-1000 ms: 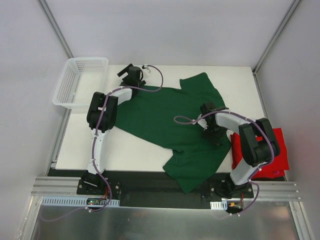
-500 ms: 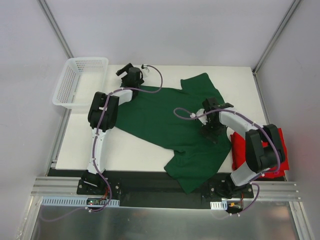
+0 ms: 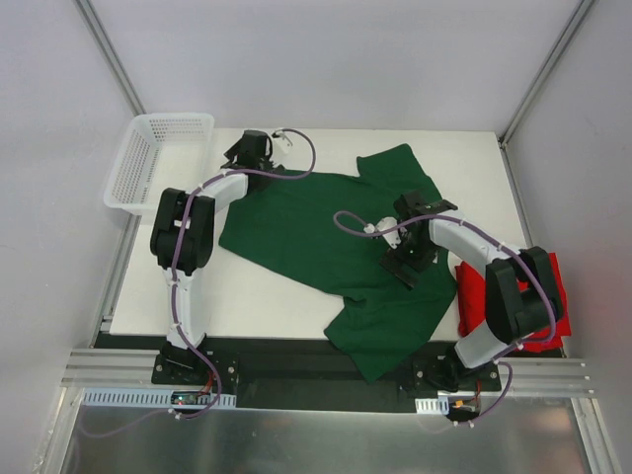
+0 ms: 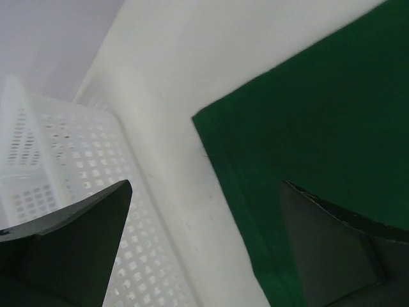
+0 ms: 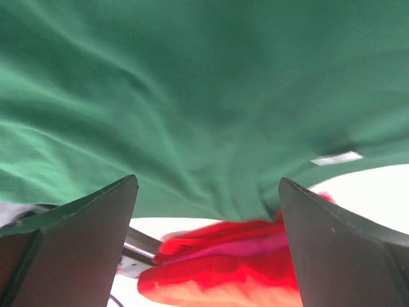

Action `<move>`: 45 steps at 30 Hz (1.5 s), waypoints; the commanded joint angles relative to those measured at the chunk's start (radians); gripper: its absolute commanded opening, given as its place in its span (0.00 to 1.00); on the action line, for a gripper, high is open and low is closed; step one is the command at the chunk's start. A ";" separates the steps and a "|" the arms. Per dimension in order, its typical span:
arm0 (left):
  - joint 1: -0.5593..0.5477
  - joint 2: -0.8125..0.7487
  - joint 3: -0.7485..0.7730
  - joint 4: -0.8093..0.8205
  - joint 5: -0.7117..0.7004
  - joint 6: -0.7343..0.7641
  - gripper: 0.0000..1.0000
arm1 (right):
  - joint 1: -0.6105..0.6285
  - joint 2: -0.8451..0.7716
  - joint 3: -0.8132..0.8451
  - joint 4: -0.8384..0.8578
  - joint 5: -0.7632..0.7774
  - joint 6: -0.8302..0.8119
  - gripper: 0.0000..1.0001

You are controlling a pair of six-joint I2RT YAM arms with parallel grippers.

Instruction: Fold and stack the t-shirts

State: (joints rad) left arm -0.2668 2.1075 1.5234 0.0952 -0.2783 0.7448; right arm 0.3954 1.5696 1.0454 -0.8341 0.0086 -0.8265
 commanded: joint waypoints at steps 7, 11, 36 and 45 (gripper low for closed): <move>-0.002 0.092 0.081 -0.316 0.255 -0.055 0.99 | 0.088 0.075 -0.033 -0.057 -0.070 -0.003 0.96; -0.005 0.173 0.135 -0.334 0.223 -0.035 0.98 | 0.123 0.093 -0.041 -0.057 -0.052 -0.006 0.96; 0.008 0.221 0.322 -0.322 0.025 -0.035 0.97 | 0.275 0.127 -0.142 0.020 0.234 -0.056 0.96; 0.006 0.053 0.161 -0.322 0.051 -0.122 0.98 | 0.371 -0.184 -0.085 0.027 0.007 -0.020 0.96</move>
State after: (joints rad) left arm -0.2729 2.2677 1.7508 -0.1635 -0.2146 0.6796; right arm 0.7036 1.5234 0.9260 -0.8268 0.1310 -0.8494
